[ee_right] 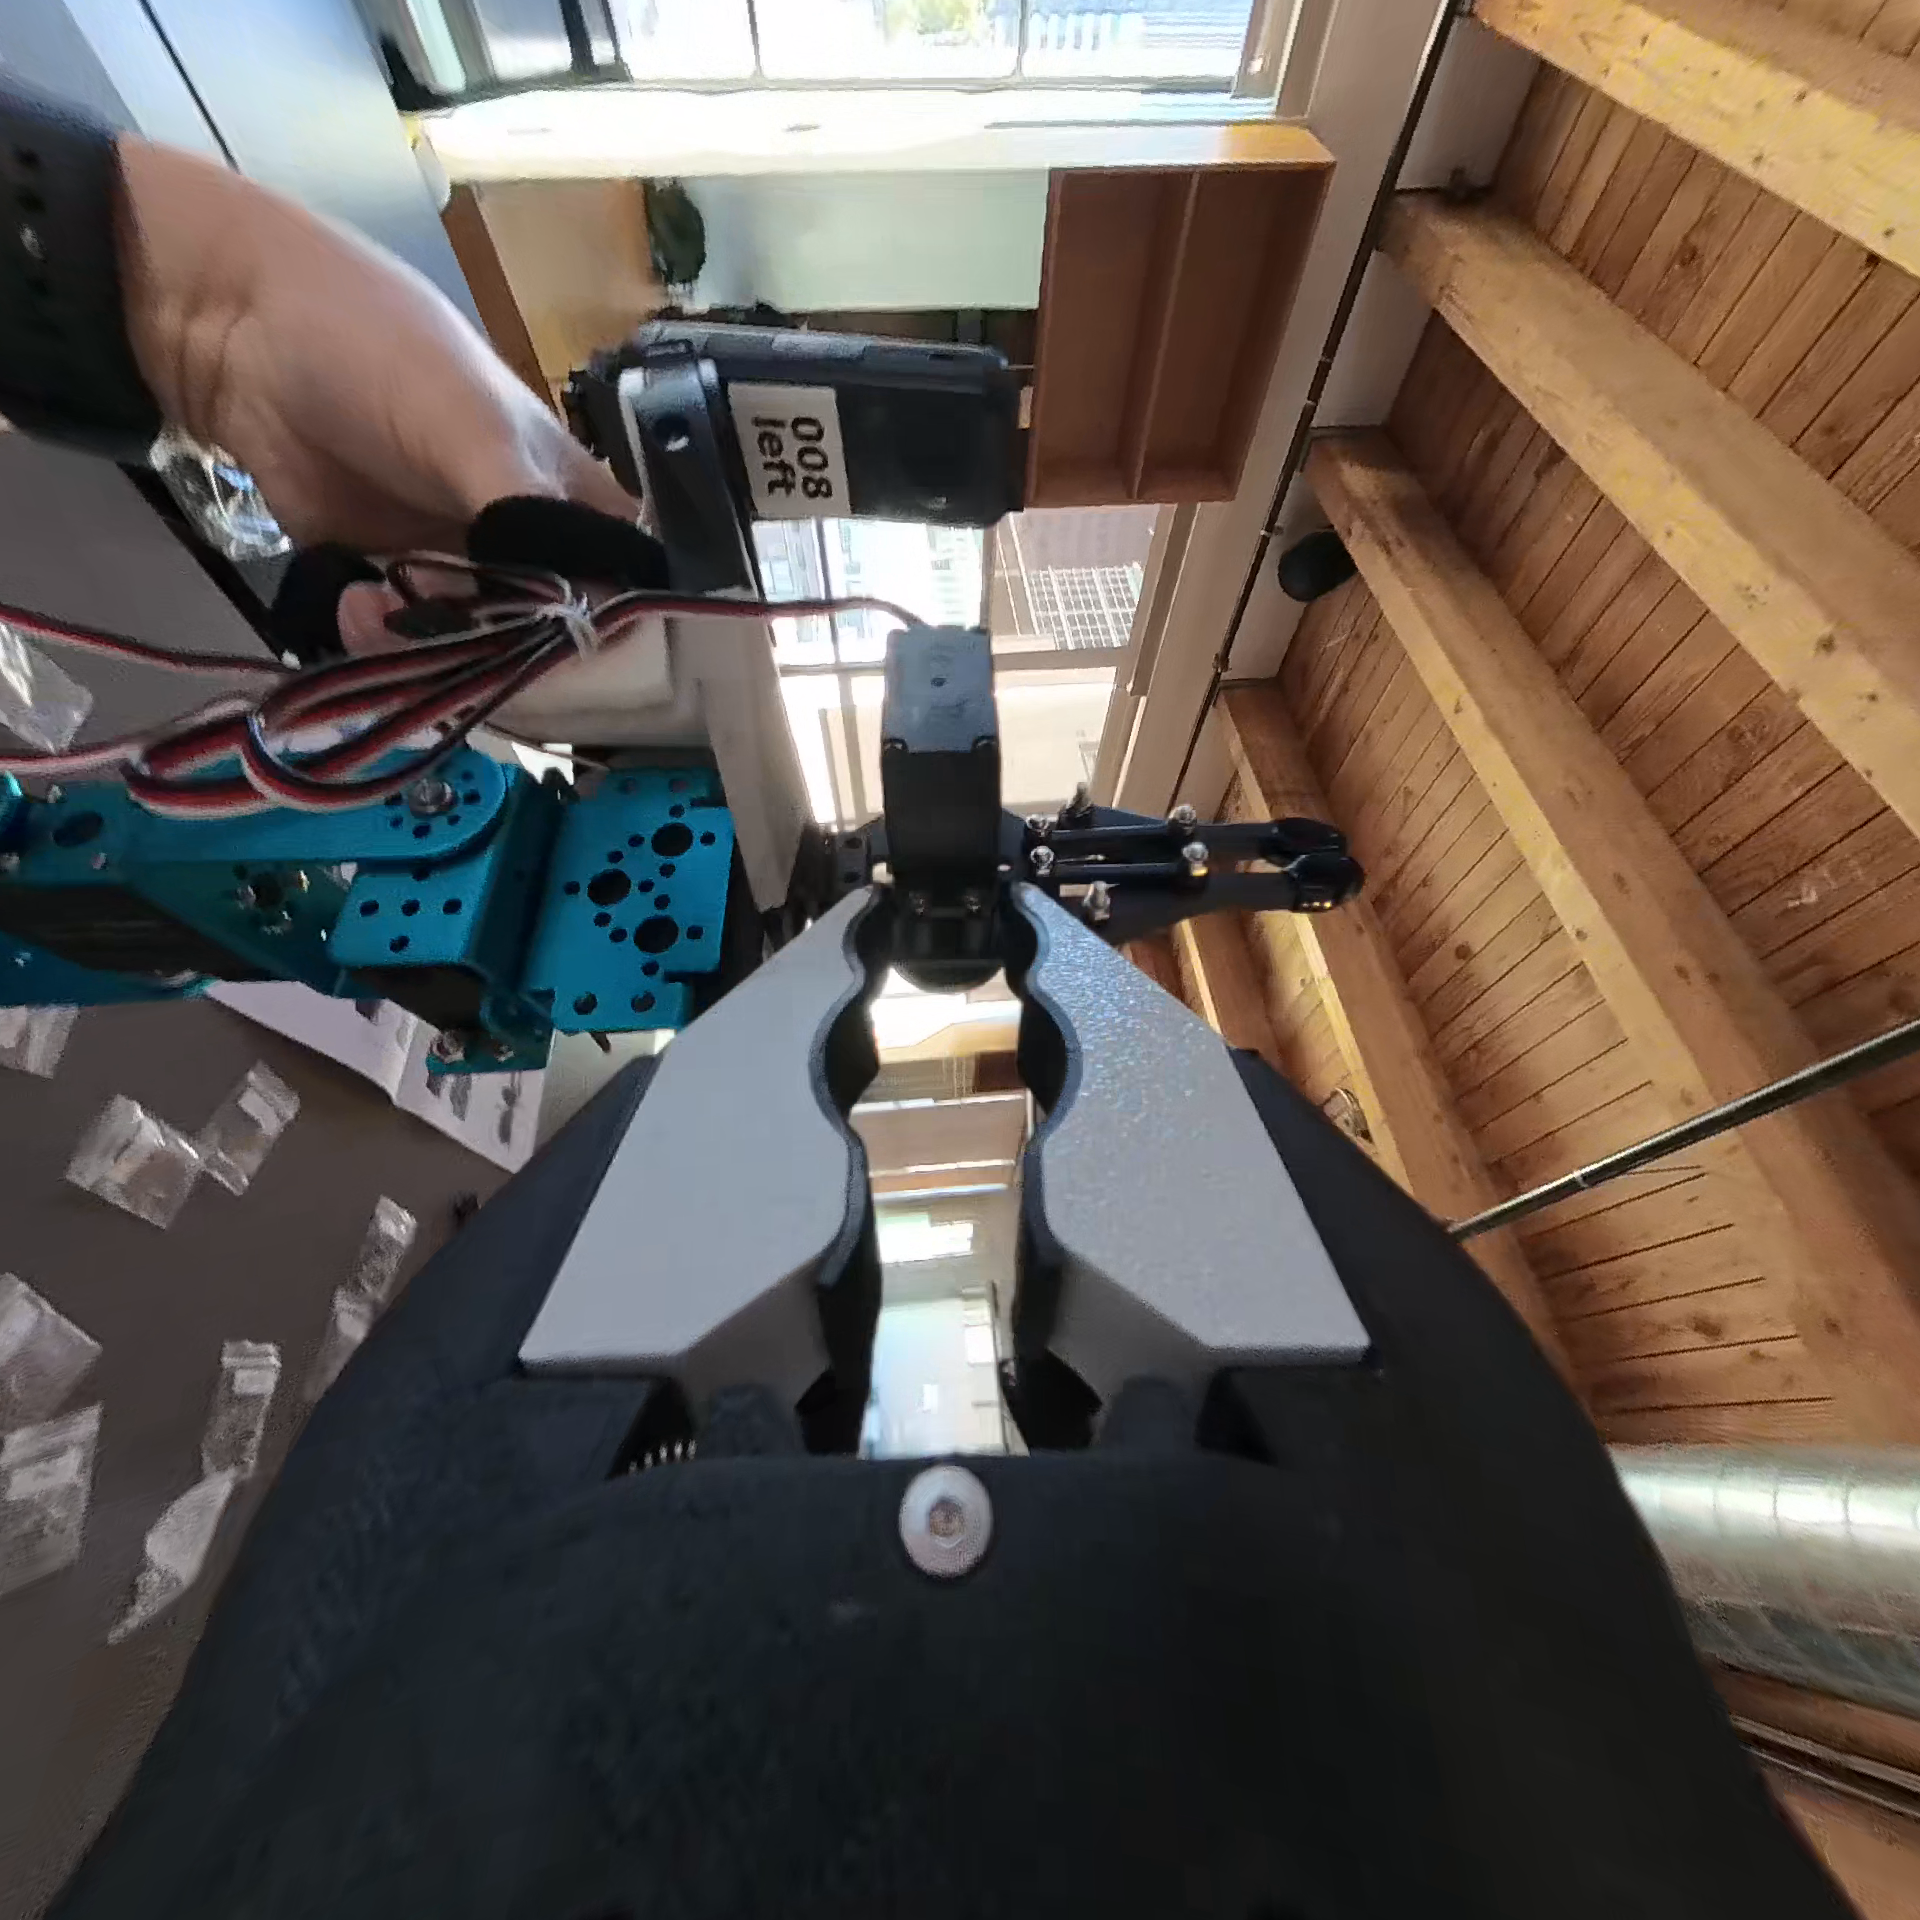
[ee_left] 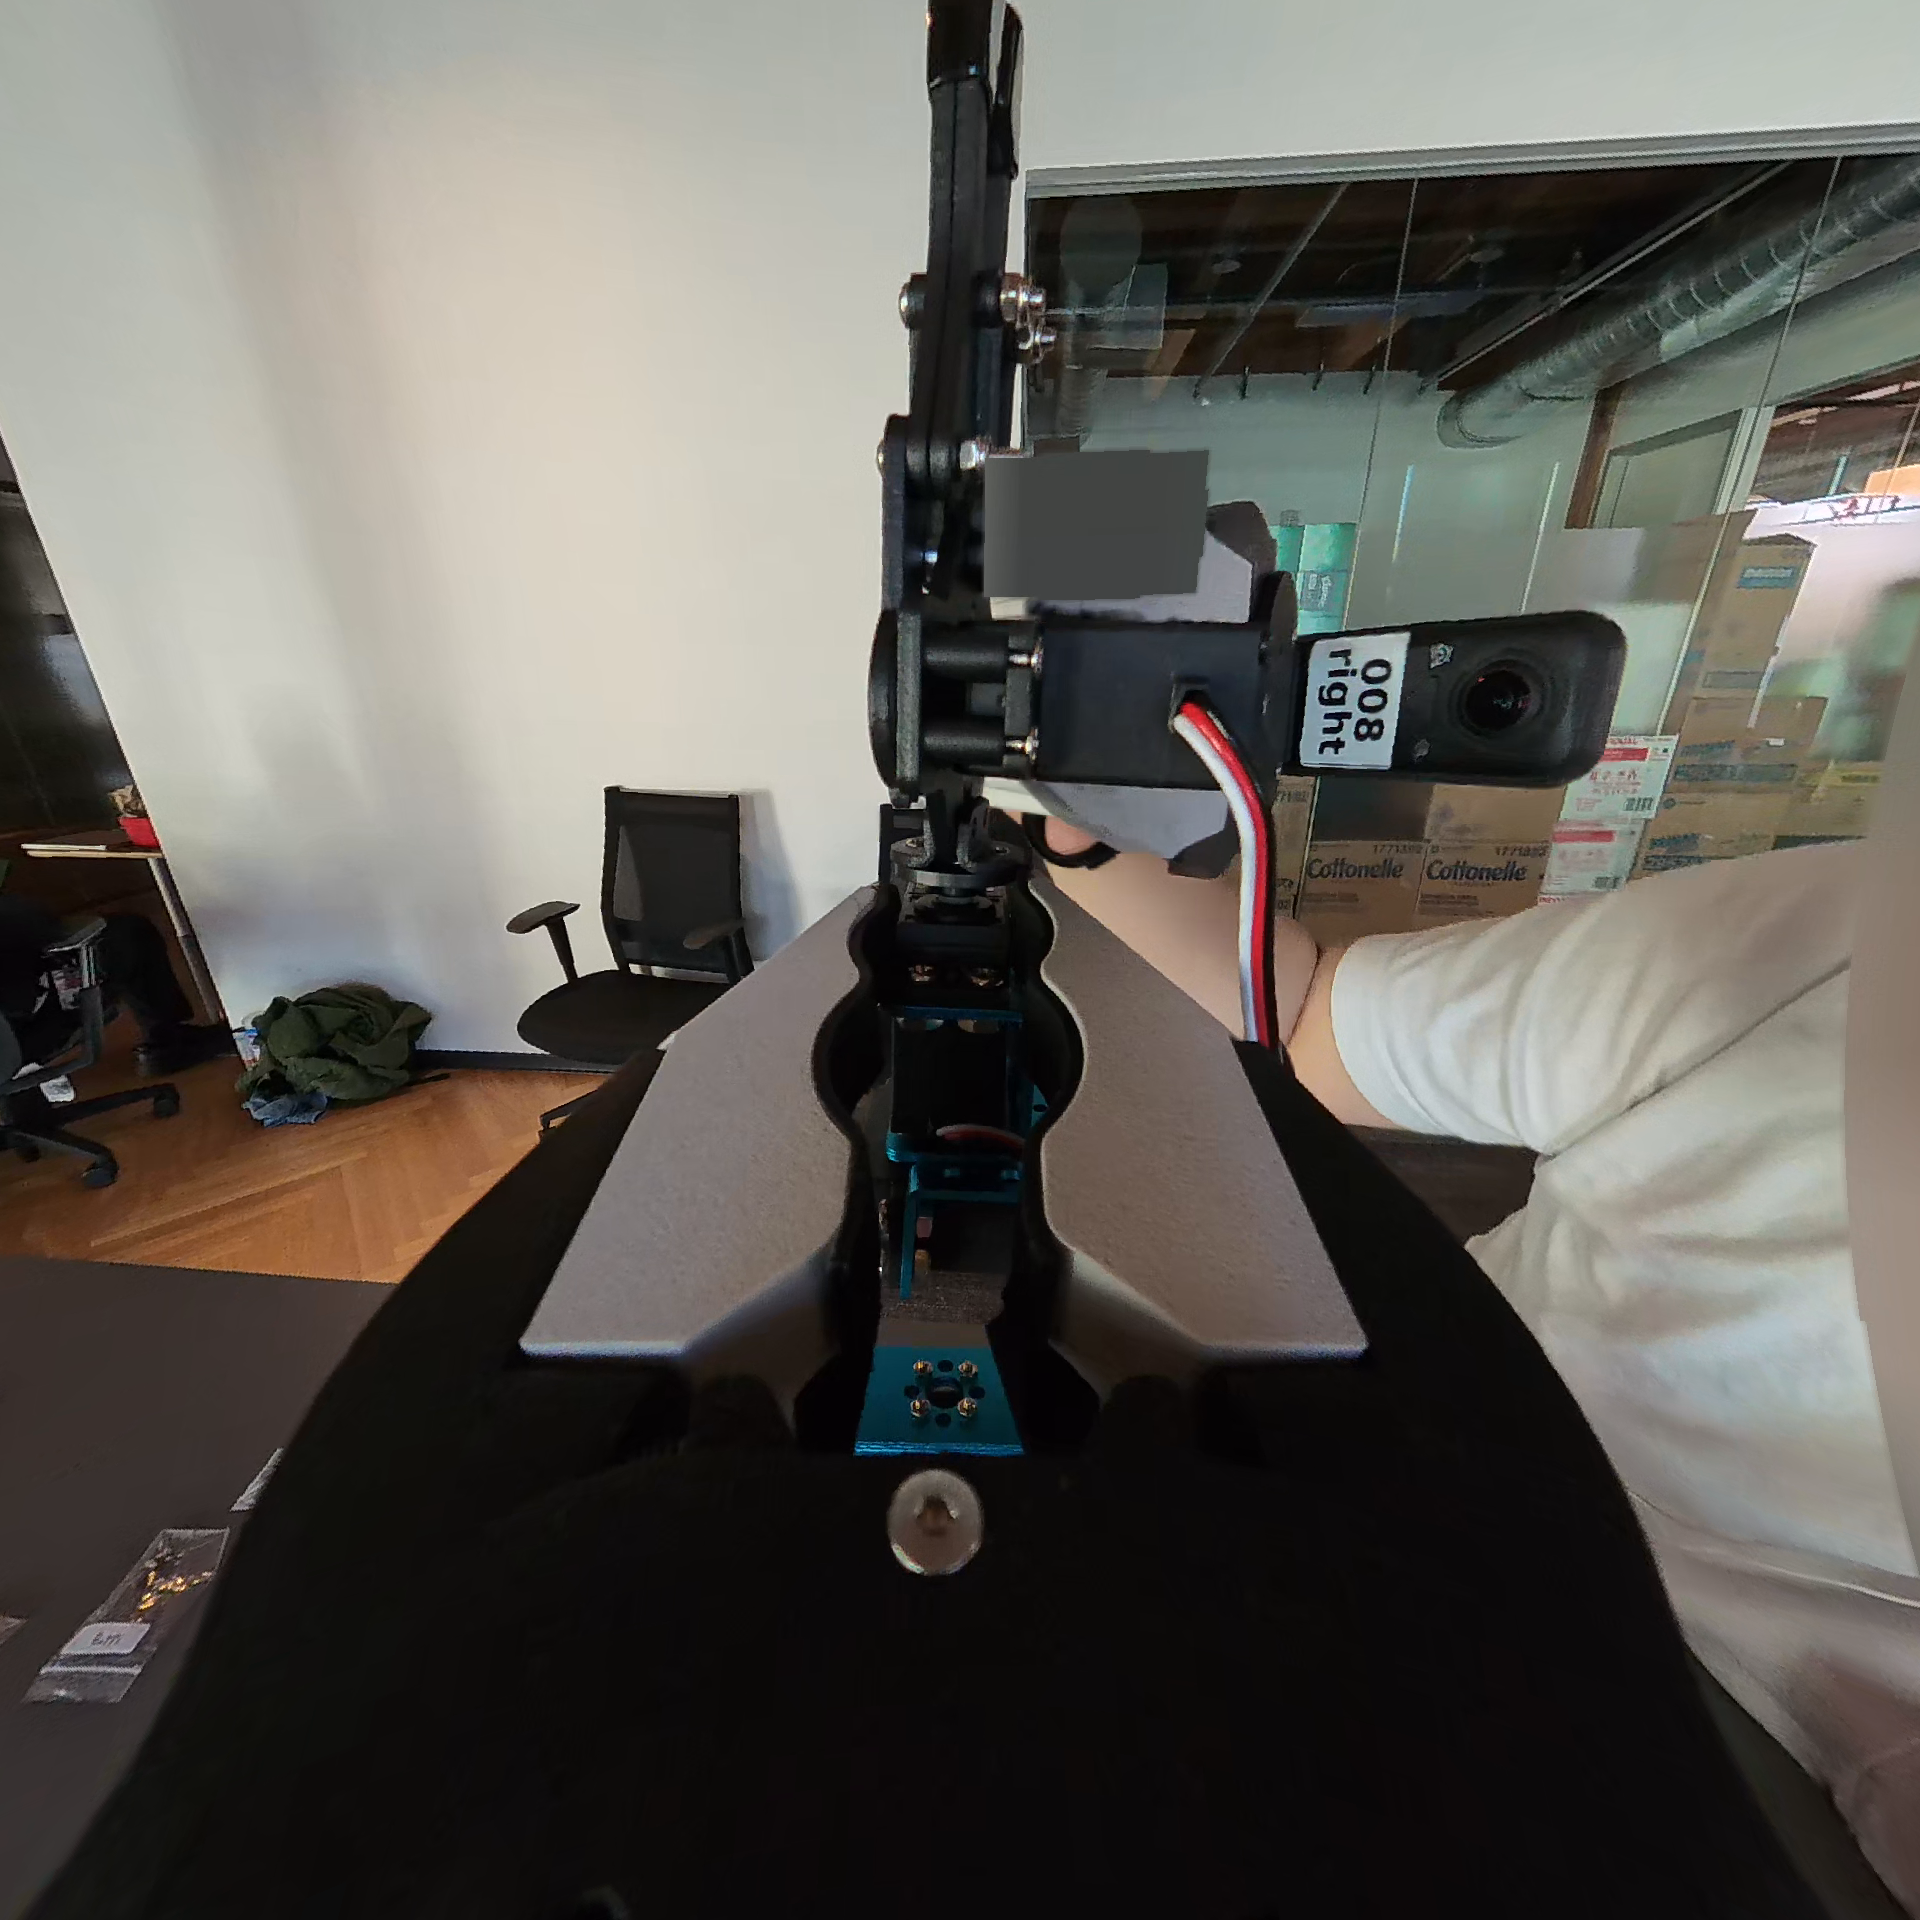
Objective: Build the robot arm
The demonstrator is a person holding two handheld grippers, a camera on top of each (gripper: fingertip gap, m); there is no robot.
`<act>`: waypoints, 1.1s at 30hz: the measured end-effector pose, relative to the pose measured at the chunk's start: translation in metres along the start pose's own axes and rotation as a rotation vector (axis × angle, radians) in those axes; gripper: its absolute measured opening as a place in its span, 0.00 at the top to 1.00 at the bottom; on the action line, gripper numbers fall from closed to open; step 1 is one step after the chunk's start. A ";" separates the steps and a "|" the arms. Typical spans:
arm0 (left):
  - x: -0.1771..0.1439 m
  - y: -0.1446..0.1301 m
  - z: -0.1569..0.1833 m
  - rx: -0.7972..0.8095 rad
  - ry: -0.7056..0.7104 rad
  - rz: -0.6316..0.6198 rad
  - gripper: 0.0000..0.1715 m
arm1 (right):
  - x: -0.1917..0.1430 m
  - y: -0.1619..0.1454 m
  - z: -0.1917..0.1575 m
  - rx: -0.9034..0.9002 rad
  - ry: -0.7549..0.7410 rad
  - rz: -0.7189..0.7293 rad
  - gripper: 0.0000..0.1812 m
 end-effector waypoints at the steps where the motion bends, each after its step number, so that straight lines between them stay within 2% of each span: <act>1: 0.000 0.000 0.000 0.000 0.000 0.000 0.88 | 0.001 -0.001 0.000 -0.017 0.003 -0.020 0.89; 33: -0.001 0.000 0.000 0.005 0.020 0.001 0.88 | 0.007 0.001 -0.007 0.087 -0.104 -0.001 0.90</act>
Point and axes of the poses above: each gripper's, where its closed fingertips meet, x out along the fingers, y out of its top, z = x × y across the jaws, the point moved 9 cm from there along -x, back along the fingers, and after that the axes turned 15 degrees about y, right-handed, at the moved point
